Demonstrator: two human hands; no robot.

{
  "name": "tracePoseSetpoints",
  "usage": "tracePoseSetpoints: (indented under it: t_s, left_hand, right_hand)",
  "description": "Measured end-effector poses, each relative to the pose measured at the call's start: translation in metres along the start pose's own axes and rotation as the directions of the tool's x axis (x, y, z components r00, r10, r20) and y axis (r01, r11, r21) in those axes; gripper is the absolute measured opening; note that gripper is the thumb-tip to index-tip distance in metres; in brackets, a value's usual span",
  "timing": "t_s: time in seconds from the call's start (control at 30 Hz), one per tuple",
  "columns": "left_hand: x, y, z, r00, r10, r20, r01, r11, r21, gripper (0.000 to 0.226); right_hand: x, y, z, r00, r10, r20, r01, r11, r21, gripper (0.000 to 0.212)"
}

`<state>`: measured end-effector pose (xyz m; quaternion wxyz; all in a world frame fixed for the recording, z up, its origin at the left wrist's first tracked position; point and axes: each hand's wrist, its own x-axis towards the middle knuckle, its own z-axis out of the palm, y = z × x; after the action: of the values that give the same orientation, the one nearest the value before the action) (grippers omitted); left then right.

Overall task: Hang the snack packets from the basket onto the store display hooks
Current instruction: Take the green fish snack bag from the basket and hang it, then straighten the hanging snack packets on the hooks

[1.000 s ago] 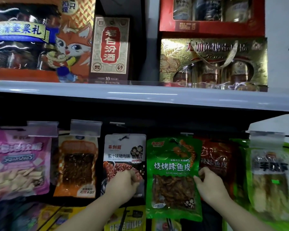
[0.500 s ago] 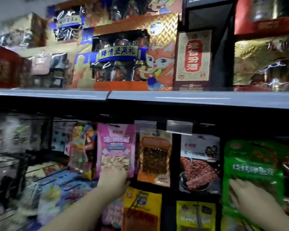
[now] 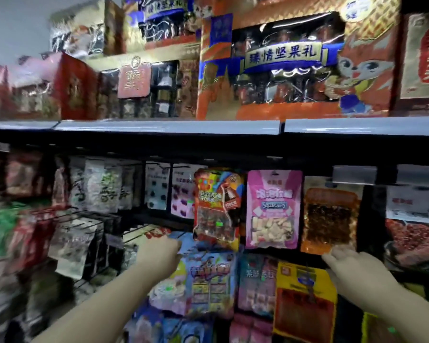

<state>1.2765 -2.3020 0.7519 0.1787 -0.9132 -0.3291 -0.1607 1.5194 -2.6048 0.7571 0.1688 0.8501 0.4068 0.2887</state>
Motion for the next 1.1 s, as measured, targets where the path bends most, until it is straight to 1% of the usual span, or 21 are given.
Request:
tracePoseSetpoints:
  t_s: [0.03, 0.07, 0.1, 0.13, 0.17, 0.2, 0.23, 0.27, 0.3, 0.37, 0.4, 0.47, 0.53, 0.6, 0.63, 0.73, 0.8, 0.87, 0.97, 1.03, 1.1]
  left_hand:
    - [-0.006, -0.015, 0.002, 1.0, -0.01, 0.014, 0.01, 1.0, 0.01, 0.033]
    - [-0.011, -0.027, 0.004, 0.999, -0.02, 0.025, 0.02, 0.999, 0.028, 0.033]
    - [-0.013, -0.036, 0.006, 0.999, -0.023, 0.028, 0.022, 0.999, 0.047, 0.033]
    - [-0.016, -0.046, 0.006, 0.999, -0.036, 0.036, 0.034, 0.998, 0.053, 0.032]
    - [-0.018, -0.055, 0.007, 0.998, -0.054, 0.037, 0.052, 0.997, 0.058, 0.031]
    - [-0.02, -0.063, 0.008, 0.997, -0.064, 0.031, 0.062, 0.996, 0.062, 0.029]
    - [-0.021, -0.069, 0.011, 0.996, -0.078, 0.032, 0.076, 0.995, 0.061, 0.028]
    - [-0.023, -0.073, 0.013, 0.995, -0.088, 0.043, 0.085, 0.994, 0.065, 0.028]
    - [-0.024, -0.076, 0.014, 0.994, -0.099, 0.051, 0.095, 0.993, 0.072, 0.027]
    - [-0.027, -0.081, 0.016, 0.993, -0.106, 0.058, 0.099, 0.989, 0.109, 0.028]
    - [-0.028, -0.083, 0.019, 0.993, -0.099, 0.069, 0.091, 0.989, 0.117, 0.028]
    - [-0.027, -0.088, 0.023, 0.993, -0.097, 0.065, 0.088, 0.988, 0.125, 0.027]
    - [-0.025, -0.093, 0.027, 0.992, -0.116, 0.051, 0.109, 0.986, 0.125, 0.027]
    - [-0.023, -0.098, 0.031, 0.991, -0.126, 0.035, 0.121, 0.985, 0.127, 0.029]
    - [-0.021, -0.102, 0.034, 0.991, -0.128, 0.036, 0.122, 0.984, 0.13, 0.029]
    - [-0.008, -0.117, 0.049, 0.992, -0.123, 0.026, 0.12, 0.988, 0.1, 0.03]
    - [0.007, -0.13, 0.061, 0.993, -0.12, -0.002, 0.12, 0.989, 0.087, 0.029]
    - [0.027, -0.143, 0.072, 0.994, -0.106, -0.038, 0.108, 0.993, 0.057, 0.029]
    - [0.067, -0.166, 0.088, 0.994, -0.03, -0.102, 0.029, 1.0, -0.01, 0.029]
    - [0.098, -0.182, 0.1, 0.98, 0.045, -0.193, -0.062, 0.995, -0.08, 0.027]
    - [0.126, -0.198, 0.111, 0.924, 0.141, -0.356, -0.194, 0.974, -0.117, 0.018]
  right_hand:
    - [0.003, -0.009, -0.007, 0.999, -0.042, -0.029, 0.043, 0.998, 0.039, 0.035]
    - [0.011, -0.02, -0.018, 0.998, -0.042, -0.053, 0.045, 0.997, 0.06, 0.041]
    - [0.019, -0.027, -0.025, 0.99, -0.032, -0.135, 0.035, 0.999, 0.019, 0.044]
    - [0.024, -0.037, -0.033, 0.983, -0.073, -0.169, 0.075, 0.997, 0.009, 0.043]
    - [0.027, -0.047, -0.046, 0.985, -0.07, -0.159, 0.071, 0.997, 0.003, 0.038]
    - [0.035, -0.053, -0.049, 0.965, -0.082, -0.248, 0.095, 0.995, 0.042, 0.035]
    - [0.043, -0.056, -0.047, 0.961, -0.082, -0.266, 0.095, 0.995, 0.035, 0.037]
    - [0.048, -0.064, -0.051, 0.96, -0.081, -0.268, 0.105, 0.992, 0.077, 0.041]
    - [0.052, -0.072, -0.053, 0.974, -0.088, -0.209, 0.109, 0.99, 0.093, 0.043]
    - [0.065, -0.082, -0.054, 0.982, -0.134, -0.135, 0.143, 0.988, 0.06, 0.038]
    - [0.074, -0.085, -0.049, 0.975, -0.132, -0.181, 0.14, 0.99, 0.034, 0.035]
    - [0.084, -0.095, -0.051, 0.972, -0.106, -0.209, 0.12, 0.991, 0.056, 0.028]
    - [0.092, -0.104, -0.051, 0.958, -0.122, -0.258, 0.154, 0.983, 0.105, 0.023]
    - [0.102, -0.112, -0.048, 0.947, -0.108, -0.303, 0.151, 0.981, 0.123, 0.029]
    - [0.104, -0.117, -0.05, 0.95, -0.105, -0.295, 0.148, 0.981, 0.126, 0.03]
    - [0.111, -0.134, -0.056, 0.93, -0.12, -0.347, 0.186, 0.969, 0.161, 0.022]
    - [0.117, -0.148, -0.062, 0.931, -0.121, -0.346, 0.187, 0.968, 0.166, 0.022]
    - [0.129, -0.164, -0.066, 0.916, -0.11, -0.386, 0.192, 0.965, 0.181, 0.023]
    - [0.153, -0.193, -0.071, 0.933, -0.094, -0.347, 0.151, 0.978, 0.143, 0.022]
    - [0.172, -0.211, -0.072, 0.95, -0.085, -0.299, 0.133, 0.981, 0.144, 0.029]
    - [0.196, -0.229, -0.071, 0.935, -0.057, -0.349, 0.106, 0.987, 0.123, 0.031]
